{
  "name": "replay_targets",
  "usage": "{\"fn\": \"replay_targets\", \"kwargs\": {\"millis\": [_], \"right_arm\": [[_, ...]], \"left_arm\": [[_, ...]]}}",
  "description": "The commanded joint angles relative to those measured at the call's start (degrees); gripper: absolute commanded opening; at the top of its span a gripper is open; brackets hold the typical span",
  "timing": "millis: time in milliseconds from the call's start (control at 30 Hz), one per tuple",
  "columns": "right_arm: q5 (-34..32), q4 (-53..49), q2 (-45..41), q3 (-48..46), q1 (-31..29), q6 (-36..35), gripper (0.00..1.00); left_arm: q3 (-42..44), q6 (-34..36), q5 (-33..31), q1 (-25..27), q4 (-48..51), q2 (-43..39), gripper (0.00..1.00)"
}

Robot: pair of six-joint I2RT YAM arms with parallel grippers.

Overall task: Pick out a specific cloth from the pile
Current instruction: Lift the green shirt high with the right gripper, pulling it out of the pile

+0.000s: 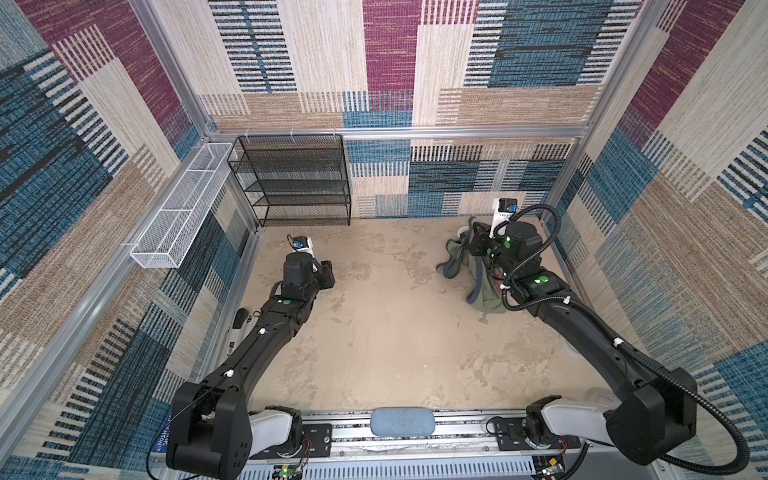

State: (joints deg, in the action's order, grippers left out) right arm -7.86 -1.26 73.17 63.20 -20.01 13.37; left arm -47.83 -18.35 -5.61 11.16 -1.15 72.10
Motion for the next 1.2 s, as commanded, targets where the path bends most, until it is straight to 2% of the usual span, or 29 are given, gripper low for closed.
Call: {"fn": "replay_targets", "kwargs": {"millis": [0,633,1167], "right_arm": [[0.86,2.35,-0.53,1.77,0.05,-1.23,0.0],[2.73,0.52,-1.2,15.66,0.41,-6.25,0.01],[12.52,1.08,-0.56,26.85,0.47,-3.64,0.0]], "left_arm": [[-0.51,-1.47,0.77,0.0,0.8,-0.33,0.56],[-2.16,-2.5,1.91,0.09,1.03,-0.79,0.55],[-5.14,-3.18,3.32,0.19,5.99,-4.56,0.55]]}}
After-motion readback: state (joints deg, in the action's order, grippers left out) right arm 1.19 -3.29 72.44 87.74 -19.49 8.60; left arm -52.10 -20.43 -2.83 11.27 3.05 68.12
